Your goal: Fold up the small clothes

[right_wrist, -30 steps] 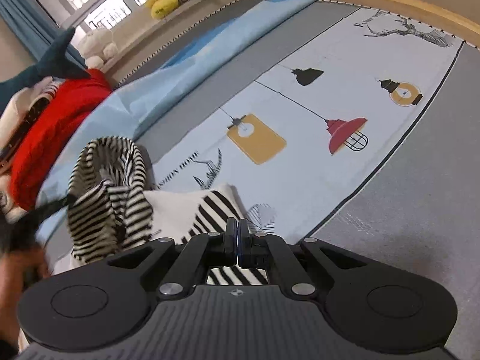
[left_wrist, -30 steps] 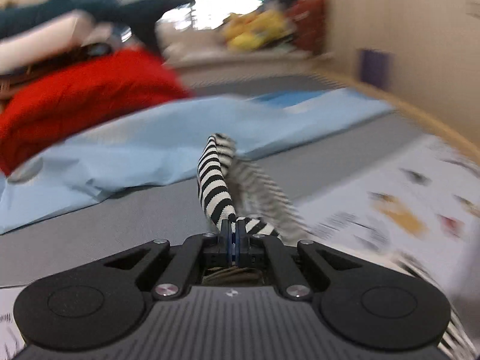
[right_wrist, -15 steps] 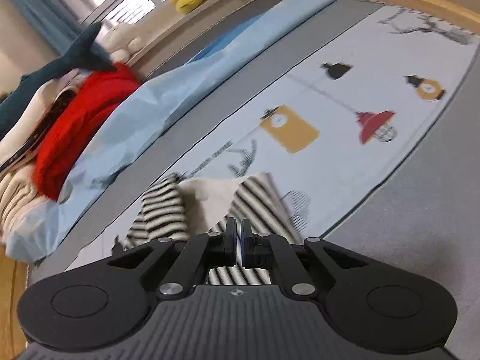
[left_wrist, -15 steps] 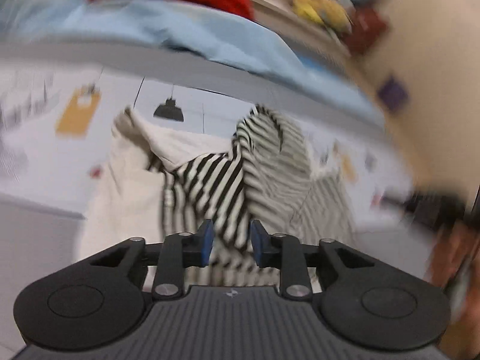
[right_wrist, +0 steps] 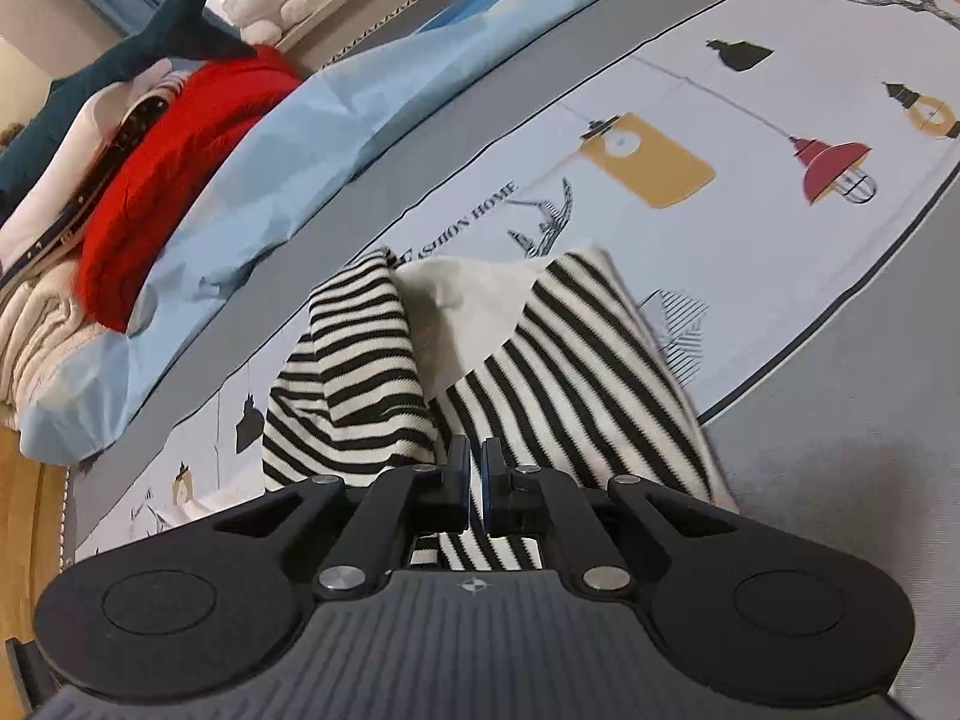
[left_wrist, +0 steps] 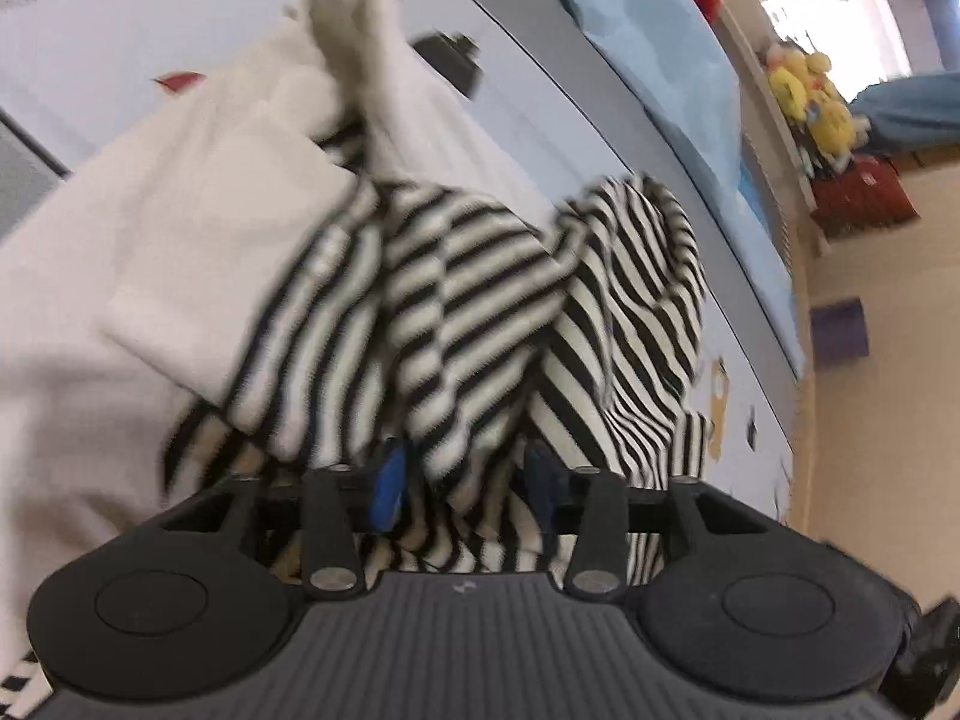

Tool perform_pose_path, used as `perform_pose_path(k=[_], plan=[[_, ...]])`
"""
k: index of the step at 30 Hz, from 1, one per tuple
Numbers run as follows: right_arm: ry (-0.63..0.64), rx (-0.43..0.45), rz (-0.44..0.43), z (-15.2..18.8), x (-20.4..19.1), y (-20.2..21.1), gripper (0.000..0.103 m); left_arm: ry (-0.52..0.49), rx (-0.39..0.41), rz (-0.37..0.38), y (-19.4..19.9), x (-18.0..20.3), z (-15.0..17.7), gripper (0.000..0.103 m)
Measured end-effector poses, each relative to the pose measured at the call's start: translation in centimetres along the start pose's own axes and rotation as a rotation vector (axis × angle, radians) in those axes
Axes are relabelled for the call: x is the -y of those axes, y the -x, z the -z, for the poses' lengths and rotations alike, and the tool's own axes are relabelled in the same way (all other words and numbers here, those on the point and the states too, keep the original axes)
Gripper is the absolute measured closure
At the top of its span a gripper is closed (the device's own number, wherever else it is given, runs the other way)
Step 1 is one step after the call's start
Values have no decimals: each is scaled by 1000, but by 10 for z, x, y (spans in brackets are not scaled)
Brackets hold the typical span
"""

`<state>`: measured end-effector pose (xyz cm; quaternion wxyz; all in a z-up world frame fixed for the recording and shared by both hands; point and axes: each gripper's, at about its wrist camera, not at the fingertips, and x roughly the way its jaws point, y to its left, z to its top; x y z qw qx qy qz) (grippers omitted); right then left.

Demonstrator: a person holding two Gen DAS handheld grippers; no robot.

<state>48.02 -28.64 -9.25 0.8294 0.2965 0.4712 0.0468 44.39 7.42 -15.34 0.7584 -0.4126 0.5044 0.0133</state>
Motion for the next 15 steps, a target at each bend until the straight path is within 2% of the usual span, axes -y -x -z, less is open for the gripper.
perform_pose_path(k=[2, 6, 8, 11, 12, 15], plan=[[3, -11, -3, 2, -3, -5, 99, -66, 11, 14, 4, 11, 1, 100], [8, -25, -11, 3, -8, -14, 87, -230, 123, 48, 39, 33, 5, 102], [4, -24, -16, 3, -9, -16, 83, -286, 208, 63, 61, 39, 10, 102], [-12, -23, -35, 3, -9, -19, 79, -386, 377, 9, 89, 48, 20, 102], [-14, -21, -39, 3, -9, -20, 79, -397, 395, -3, 90, 49, 21, 102], [-38, -21, -62, 5, -10, -25, 74, -360, 369, -45, 81, 39, 20, 102]])
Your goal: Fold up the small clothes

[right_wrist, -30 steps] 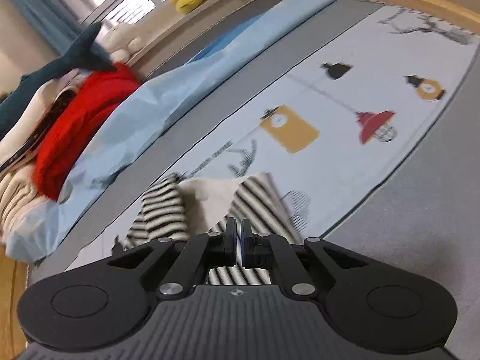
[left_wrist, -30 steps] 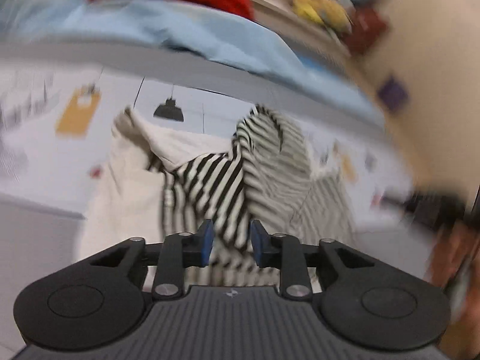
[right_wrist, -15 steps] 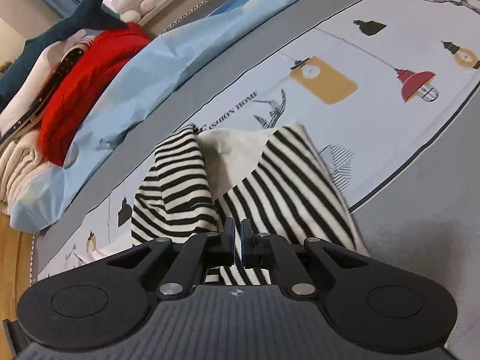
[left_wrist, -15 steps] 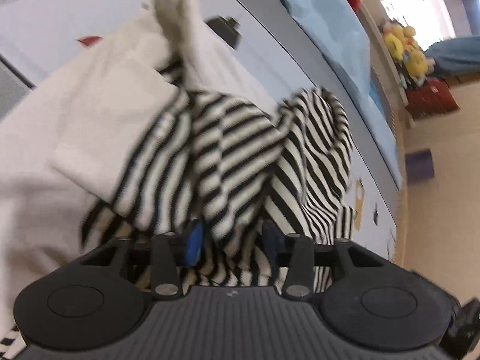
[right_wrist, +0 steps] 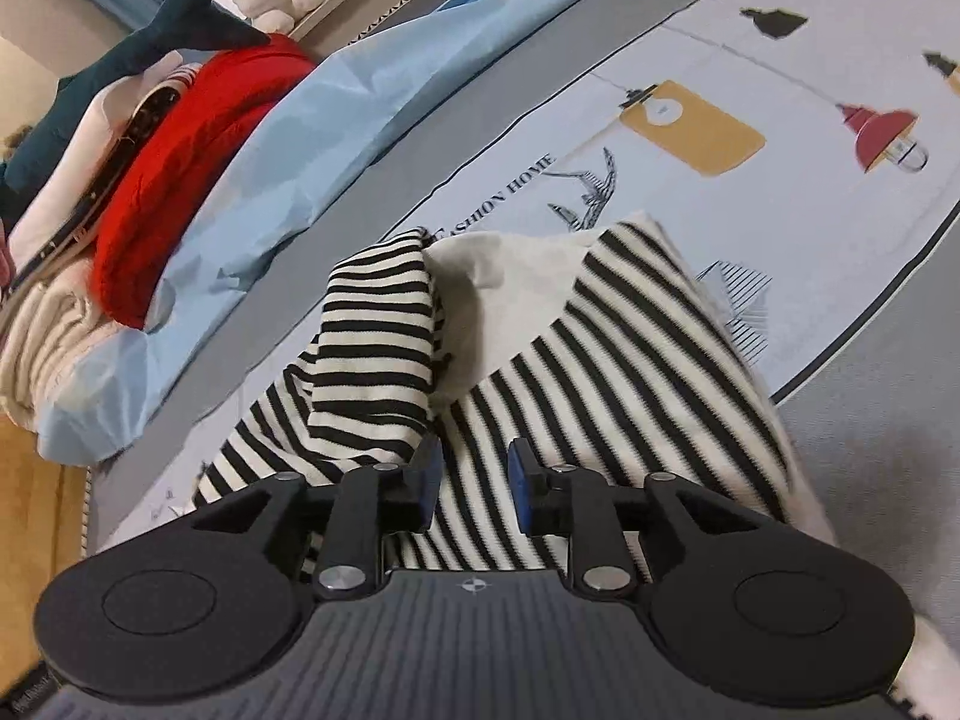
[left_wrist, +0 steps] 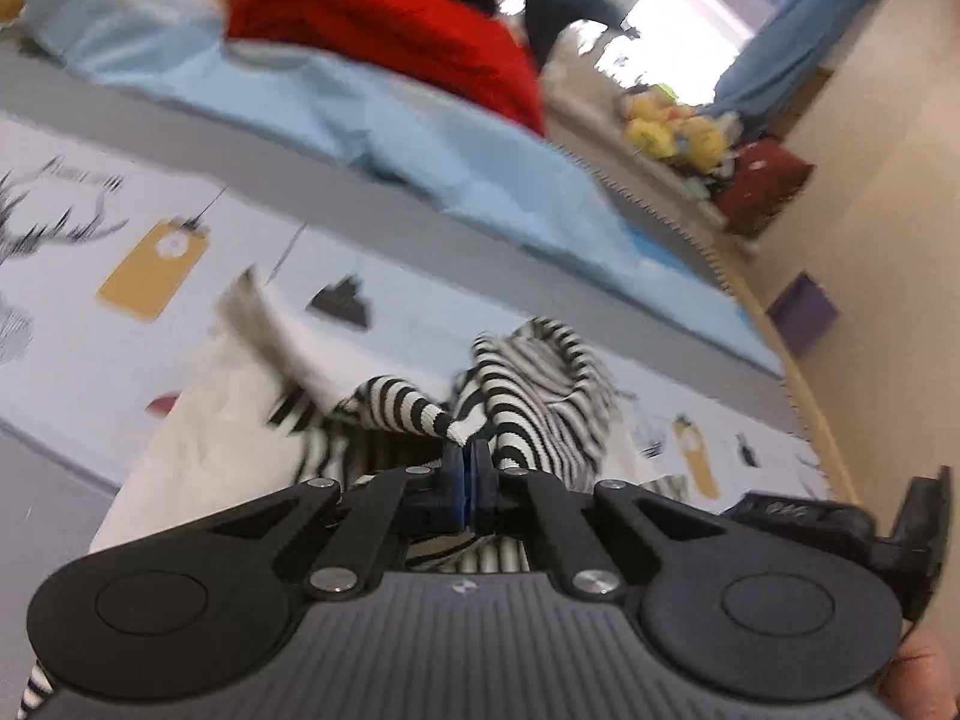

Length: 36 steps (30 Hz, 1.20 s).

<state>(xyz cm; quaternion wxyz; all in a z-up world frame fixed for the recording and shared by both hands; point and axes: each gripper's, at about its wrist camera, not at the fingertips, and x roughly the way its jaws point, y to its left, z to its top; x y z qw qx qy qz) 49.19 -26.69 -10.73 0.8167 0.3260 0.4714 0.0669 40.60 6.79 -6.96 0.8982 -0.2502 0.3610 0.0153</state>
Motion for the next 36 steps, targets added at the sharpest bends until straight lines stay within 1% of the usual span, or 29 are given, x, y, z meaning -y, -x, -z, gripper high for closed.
perform_pose_path(k=[2, 3, 5, 8, 9, 11, 16, 17, 19, 21, 23, 26, 30, 32, 34, 36], plan=[[-28, -14, -33, 2, -1, -6, 69, 45, -33, -3, -6, -8, 0, 102], [-40, -21, -47, 4, -2, -9, 67, 68, -54, 8, -8, -12, 0, 102], [-57, -35, -68, 7, -4, -15, 64, 77, -77, 40, -6, -15, -1, 102], [-80, -52, -98, 11, -6, -23, 63, 27, -105, 79, -2, -12, -3, 102], [-92, -55, -107, 11, -6, -25, 60, 12, -117, 90, -2, -10, -2, 102], [-117, -57, -116, 12, -6, -29, 56, -7, -141, 103, -3, -9, 0, 102], [-184, -67, -130, 16, -1, -41, 56, -37, -181, 124, -7, -8, 1, 102], [-184, -75, -134, 18, -1, -44, 58, -42, -191, 127, -8, -8, 1, 102], [-175, -85, -157, 22, -5, -49, 69, -50, -208, 127, -10, -8, 2, 102], [-157, -86, -183, 25, -10, -50, 95, -48, -215, 116, -13, -10, 2, 102], [-125, -67, -213, 24, -16, -47, 101, -30, -214, 107, -15, -14, 0, 102], [-56, -23, -297, 22, -27, -33, 102, 10, -202, 90, -16, -21, -5, 102], [123, 89, -401, 16, -47, 6, 102, 75, -149, 85, -13, -30, -13, 102], [212, 136, -470, 16, -53, 29, 102, 101, -117, 93, -8, -32, -17, 102], [304, 146, -552, 18, -58, 49, 102, 111, -84, 104, -2, -31, -19, 102], [424, 116, -620, 22, -65, 67, 102, 102, -49, 108, 6, -29, -22, 102]])
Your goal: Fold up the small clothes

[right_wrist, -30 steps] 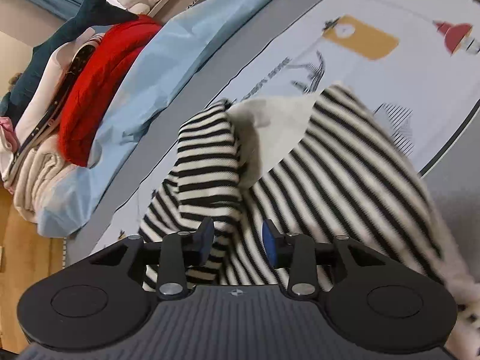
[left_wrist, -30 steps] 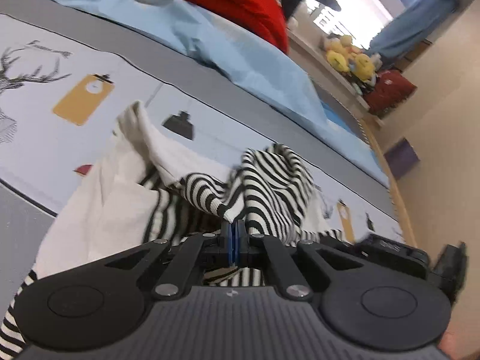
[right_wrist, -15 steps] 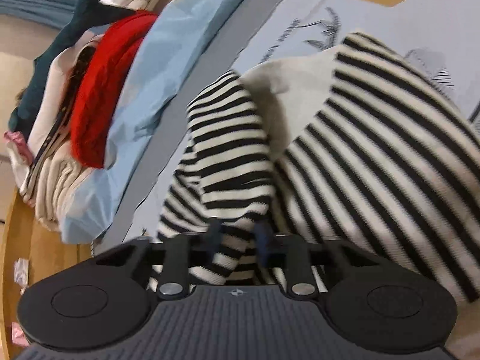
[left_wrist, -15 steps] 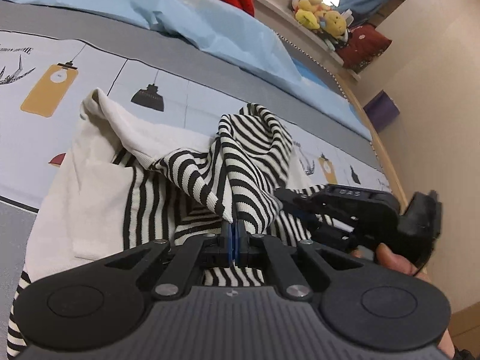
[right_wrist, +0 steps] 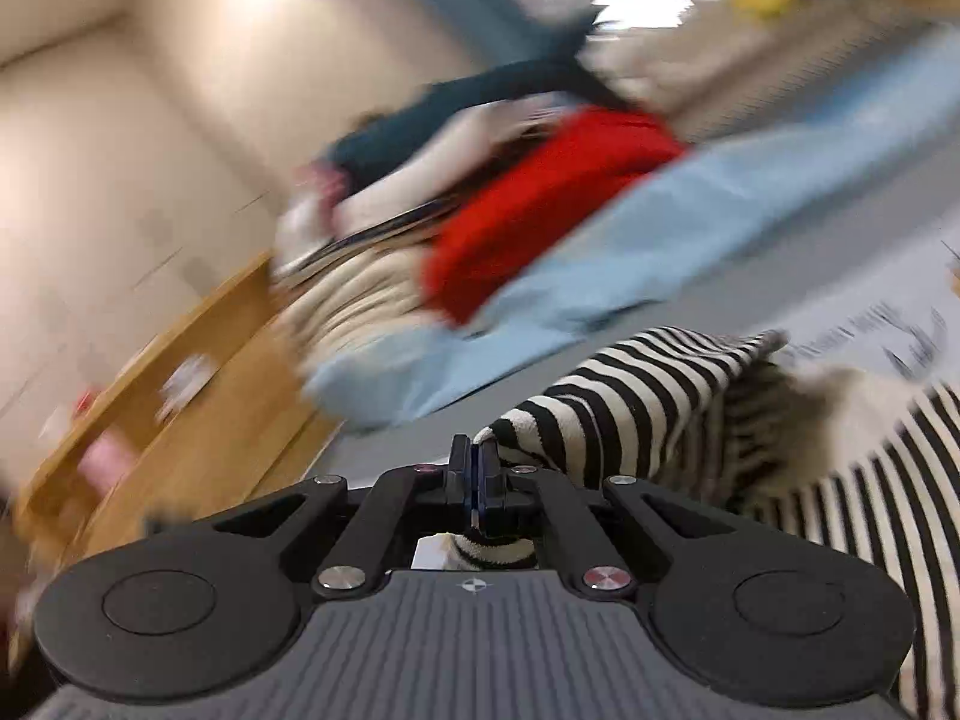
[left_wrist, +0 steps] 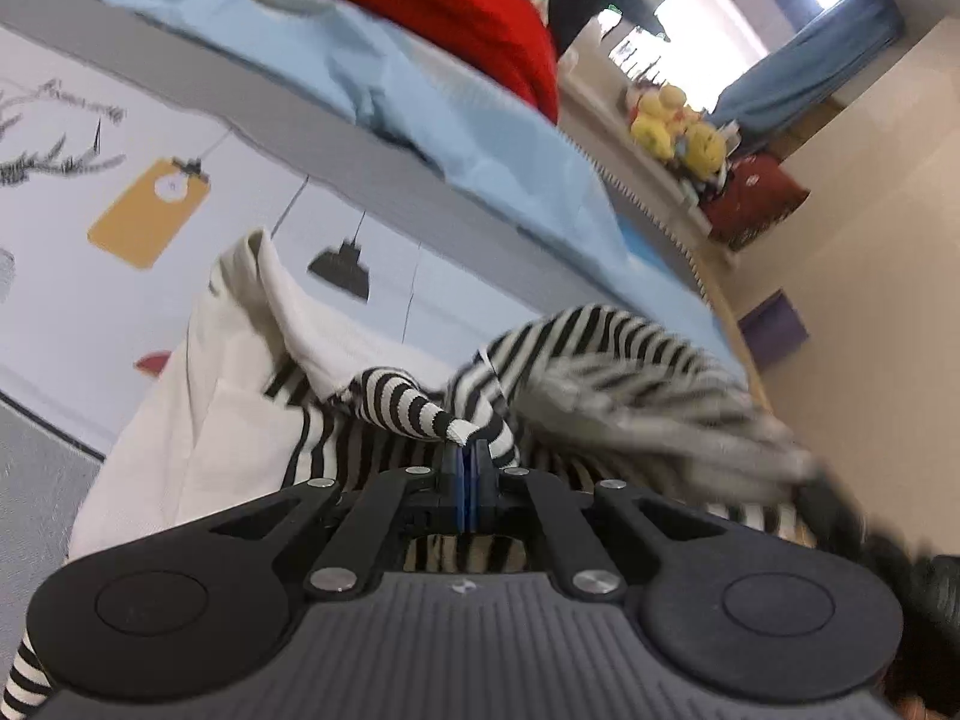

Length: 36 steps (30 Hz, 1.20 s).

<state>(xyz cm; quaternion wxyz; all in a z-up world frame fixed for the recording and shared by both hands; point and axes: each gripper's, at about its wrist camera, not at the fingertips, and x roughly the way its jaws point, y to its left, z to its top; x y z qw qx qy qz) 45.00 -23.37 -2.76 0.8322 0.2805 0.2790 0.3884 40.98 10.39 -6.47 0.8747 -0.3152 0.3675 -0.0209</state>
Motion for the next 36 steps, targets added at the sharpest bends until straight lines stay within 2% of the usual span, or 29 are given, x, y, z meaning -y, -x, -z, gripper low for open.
perform_pose_path(k=[1, 3, 7, 10, 12, 13, 14, 16, 17, 18, 20, 22, 24, 28, 31, 32, 33, 34, 36], plan=[[45, -42, -26, 0, -6, 4, 102, -6, 10, 2, 3, 0, -1, 102], [129, -163, -19, 4, -14, 8, 102, -6, 13, 3, 9, -1, -3, 102], [203, -418, 85, 23, -9, 5, 102, -8, -33, -27, 12, -7, -2, 102], [280, -571, 45, 42, -12, 6, 102, -45, -45, -92, 13, -10, -2, 102], [337, -624, -16, 50, -20, 9, 102, -30, -74, -112, 8, -15, -3, 102], [342, -618, -33, 49, -22, 9, 102, -13, -84, -110, 6, -19, -3, 102], [330, -585, -11, 44, -21, 9, 101, 7, -91, -104, 5, -22, -3, 99], [231, -492, 88, 30, -5, 5, 94, 34, -103, -102, 2, -27, -3, 88], [153, -435, 149, 22, 8, 4, 80, 38, -103, -103, 2, -28, -3, 77], [68, -373, 213, 15, 22, 3, 63, 42, -101, -106, 1, -28, -3, 72], [-86, -278, 314, 9, 48, 5, 55, 55, -111, -113, -2, -30, -4, 69], [-198, -252, 397, 7, 69, -1, 55, 92, -126, -109, -7, -33, -4, 65], [-252, -248, 463, 11, 82, -8, 55, 137, -164, -105, -14, -38, -3, 64], [-296, -319, 550, 22, 93, -35, 55, 177, -267, -166, -35, -46, 5, 64], [-277, -373, 630, 33, 94, -56, 57, 188, -281, -191, -44, -46, 7, 71], [-257, -378, 646, 36, 92, -58, 69, 185, -276, -194, -46, -45, 7, 81], [-229, -378, 652, 36, 87, -62, 93, 183, -269, -196, -47, -44, 6, 91], [-205, -369, 651, 36, 84, -61, 102, 182, -252, -195, -47, -43, 5, 94], [-168, -319, 630, 30, 77, -58, 101, 177, -198, -175, -44, -38, 0, 98]])
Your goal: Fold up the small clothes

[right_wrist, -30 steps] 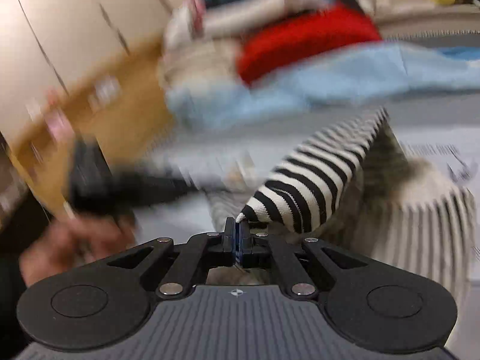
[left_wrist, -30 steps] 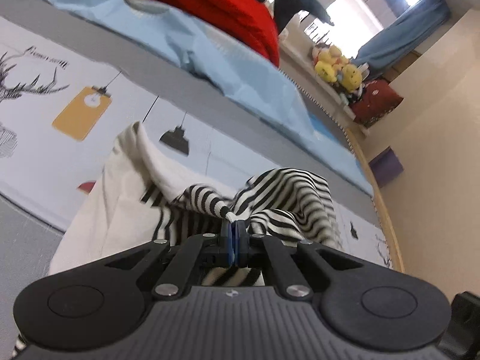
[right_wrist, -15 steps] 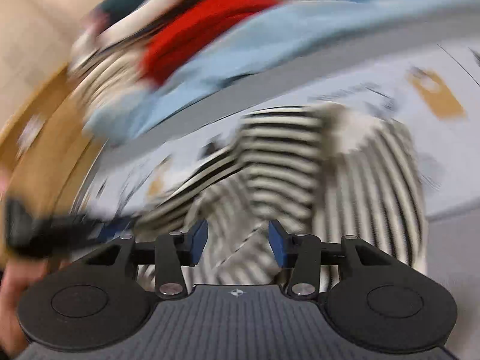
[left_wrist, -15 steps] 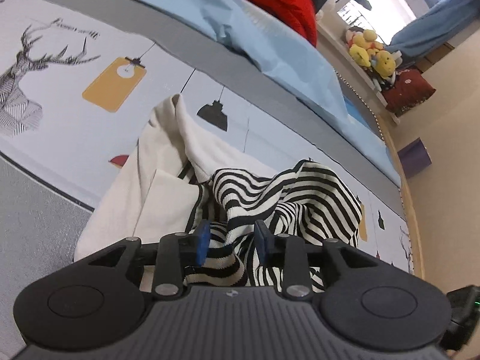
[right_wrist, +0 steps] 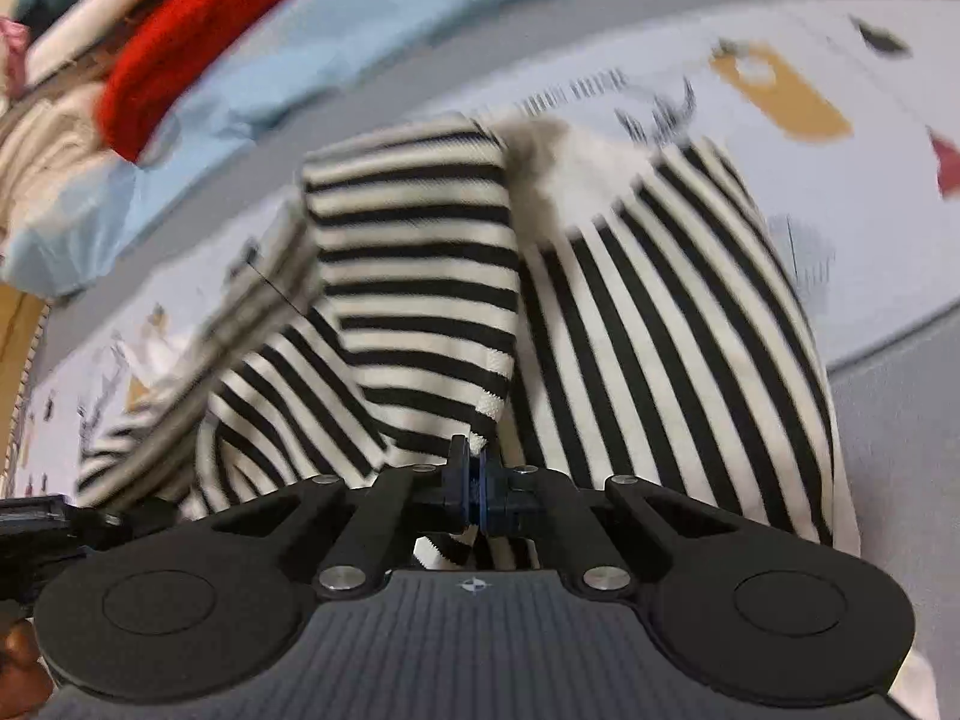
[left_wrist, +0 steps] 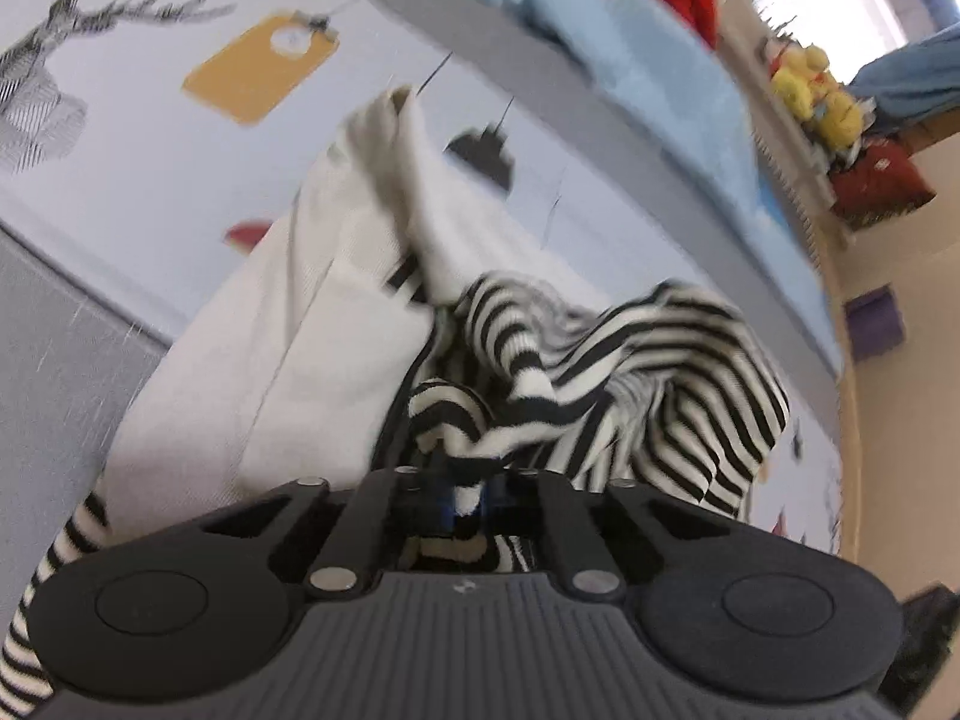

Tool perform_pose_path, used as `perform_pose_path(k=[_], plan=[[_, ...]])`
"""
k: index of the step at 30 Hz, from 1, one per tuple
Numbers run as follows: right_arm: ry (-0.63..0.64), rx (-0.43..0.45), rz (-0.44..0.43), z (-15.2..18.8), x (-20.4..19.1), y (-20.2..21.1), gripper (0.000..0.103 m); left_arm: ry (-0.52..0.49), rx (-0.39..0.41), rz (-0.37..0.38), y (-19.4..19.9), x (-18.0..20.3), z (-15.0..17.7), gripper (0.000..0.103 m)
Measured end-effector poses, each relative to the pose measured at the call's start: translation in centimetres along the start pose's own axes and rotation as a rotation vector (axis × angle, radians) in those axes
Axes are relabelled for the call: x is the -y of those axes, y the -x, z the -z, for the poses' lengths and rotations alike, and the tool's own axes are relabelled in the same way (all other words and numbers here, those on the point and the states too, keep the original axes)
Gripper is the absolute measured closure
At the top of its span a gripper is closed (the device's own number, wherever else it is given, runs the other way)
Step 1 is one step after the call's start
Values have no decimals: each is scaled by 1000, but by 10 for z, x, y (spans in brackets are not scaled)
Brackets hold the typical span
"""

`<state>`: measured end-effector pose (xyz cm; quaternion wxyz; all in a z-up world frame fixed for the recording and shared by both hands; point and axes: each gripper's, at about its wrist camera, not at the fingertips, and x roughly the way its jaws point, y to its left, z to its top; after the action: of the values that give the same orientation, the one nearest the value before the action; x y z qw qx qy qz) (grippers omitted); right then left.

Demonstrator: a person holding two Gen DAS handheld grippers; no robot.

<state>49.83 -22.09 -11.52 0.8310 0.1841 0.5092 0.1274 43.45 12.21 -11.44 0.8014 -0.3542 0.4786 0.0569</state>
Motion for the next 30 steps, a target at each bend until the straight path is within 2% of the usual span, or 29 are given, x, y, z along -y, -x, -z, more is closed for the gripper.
perform_pose_path(k=[2, 3, 6, 7, 9, 11, 12, 13, 14, 16, 18, 20, 22, 23, 24, 25, 26, 27, 29, 30], plan=[[13, 96, -51, -4, -3, 19, 101, -10, 79, 59, 12, 5, -3, 99], [7, 150, -88, -6, -2, 30, 101, -8, 143, 122, 23, 7, -4, 99], [-23, 333, -263, -9, 8, 74, 101, -32, 314, 310, 56, 12, -5, 99], [-26, 402, -341, -8, 12, 91, 101, -47, 343, 335, 64, 13, -6, 98], [-51, 471, -496, -8, 23, 112, 101, -43, 347, 363, 69, 9, -5, 98], [-74, 434, -646, -7, 37, 121, 101, 24, 274, 372, 62, -5, -7, 99], [-66, 386, -669, -5, 41, 121, 101, 76, 225, 373, 56, -16, -8, 99], [-42, 312, -653, -4, 43, 118, 101, 117, 172, 370, 51, -24, -9, 99], [-3, 220, -601, -1, 44, 113, 101, 139, 103, 354, 44, -31, -10, 99], [62, 41, -454, 11, 49, 96, 101, 96, -33, 228, 33, -38, -8, 99], [88, -134, -303, 26, 59, 77, 101, 63, -101, 70, 24, -48, -1, 98], [121, -223, -171, 40, 67, 64, 101, 81, -147, 41, 19, -57, 2, 97], [171, -238, -139, 43, 65, 60, 101, 46, -160, 26, 19, -53, -1, 95], [174, -229, -158, 41, 63, 62, 97, 6, -151, 11, 20, -48, -2, 89], [170, -207, -184, 38, 60, 65, 96, -35, -137, -6, 22, -41, -4, 75], [159, -175, -202, 34, 59, 67, 95, -61, -123, -14, 26, -37, -4, 68], [139, -143, -210, 28, 58, 67, 84, -74, -104, -19, 28, -34, -5, 59], [112, -111, -209, 21, 61, 62, 67, -75, -95, -16, 32, -33, -1, 55], [52, -60, -183, 14, 65, 59, 53, -67, -116, 7, 29, -31, 0, 55], [27, -53, -160, 12, 65, 54, 53, -63, -127, 13, 27, -32, 0, 55]])
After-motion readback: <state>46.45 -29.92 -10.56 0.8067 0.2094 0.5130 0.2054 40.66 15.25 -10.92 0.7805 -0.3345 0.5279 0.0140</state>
